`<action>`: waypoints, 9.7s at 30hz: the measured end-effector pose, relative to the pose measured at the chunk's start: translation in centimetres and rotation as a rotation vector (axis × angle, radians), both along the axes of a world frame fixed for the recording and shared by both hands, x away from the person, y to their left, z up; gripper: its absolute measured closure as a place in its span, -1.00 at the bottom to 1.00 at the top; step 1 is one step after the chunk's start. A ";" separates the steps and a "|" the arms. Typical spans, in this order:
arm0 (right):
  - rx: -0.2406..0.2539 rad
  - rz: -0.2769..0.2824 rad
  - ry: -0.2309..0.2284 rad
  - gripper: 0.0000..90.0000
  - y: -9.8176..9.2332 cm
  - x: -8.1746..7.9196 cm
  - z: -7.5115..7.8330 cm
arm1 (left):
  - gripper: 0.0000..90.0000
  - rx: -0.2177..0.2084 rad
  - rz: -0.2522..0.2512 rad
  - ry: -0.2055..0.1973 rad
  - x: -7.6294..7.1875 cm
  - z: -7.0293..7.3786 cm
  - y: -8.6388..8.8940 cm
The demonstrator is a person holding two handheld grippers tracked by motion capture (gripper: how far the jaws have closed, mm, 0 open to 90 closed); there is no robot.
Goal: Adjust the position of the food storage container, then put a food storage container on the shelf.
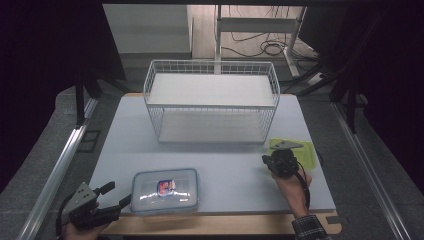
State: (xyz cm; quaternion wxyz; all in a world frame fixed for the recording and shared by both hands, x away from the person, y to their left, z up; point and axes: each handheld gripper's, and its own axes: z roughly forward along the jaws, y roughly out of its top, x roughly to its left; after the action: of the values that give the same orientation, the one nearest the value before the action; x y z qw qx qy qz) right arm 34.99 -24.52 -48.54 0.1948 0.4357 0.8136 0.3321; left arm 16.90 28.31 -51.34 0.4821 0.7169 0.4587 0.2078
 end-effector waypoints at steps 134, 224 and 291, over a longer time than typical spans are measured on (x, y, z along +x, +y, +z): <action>0.186 0.212 0.063 -0.58 1.6 -6.6 0.9 | -0.82 0.076 -0.253 0.140 7.8 0.5 -8.6; 0.494 0.227 0.194 0.06 3.2 -5.2 -0.3 | 0.15 -0.285 -0.342 0.329 10.7 0.3 -10.5; 0.555 0.237 0.143 0.13 3.3 -0.5 8.4 | 0.17 -0.282 -0.313 0.224 15.6 10.3 -10.0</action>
State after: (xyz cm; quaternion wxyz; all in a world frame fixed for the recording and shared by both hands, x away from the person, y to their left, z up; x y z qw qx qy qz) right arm 34.52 -21.18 -40.15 -0.0291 0.3967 0.7486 0.5304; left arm 32.54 18.30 -41.00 0.5498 0.7236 0.4170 -0.0166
